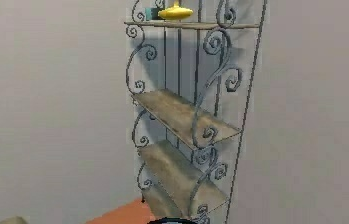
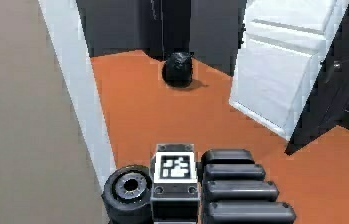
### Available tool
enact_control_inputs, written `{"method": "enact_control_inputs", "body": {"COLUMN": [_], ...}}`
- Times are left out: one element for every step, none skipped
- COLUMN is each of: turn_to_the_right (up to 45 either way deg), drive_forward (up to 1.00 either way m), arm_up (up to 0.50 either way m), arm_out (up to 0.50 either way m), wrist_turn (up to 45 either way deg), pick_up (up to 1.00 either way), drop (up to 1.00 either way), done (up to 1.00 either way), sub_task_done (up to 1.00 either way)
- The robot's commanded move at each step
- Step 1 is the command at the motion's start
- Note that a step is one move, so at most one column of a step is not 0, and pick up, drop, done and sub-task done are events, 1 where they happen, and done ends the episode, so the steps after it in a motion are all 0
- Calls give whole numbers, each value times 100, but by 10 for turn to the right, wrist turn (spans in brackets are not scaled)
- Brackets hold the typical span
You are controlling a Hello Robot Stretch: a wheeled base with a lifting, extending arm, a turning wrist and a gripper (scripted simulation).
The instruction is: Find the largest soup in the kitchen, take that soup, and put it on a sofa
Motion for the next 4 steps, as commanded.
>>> {"method": "enact_control_inputs", "body": {"turn_to_the_right": [-450,-360,450,450], "drive_forward": [0,0,0,0], "arm_up": [0,0,0,0], "arm_out": [0,0,0,0], "wrist_turn": [0,0,0,0], "pick_up": [0,0,0,0], "drop": [0,0,0,0], "done": [0,0,0,0], "sub_task_done": [0,0,0,0]}}
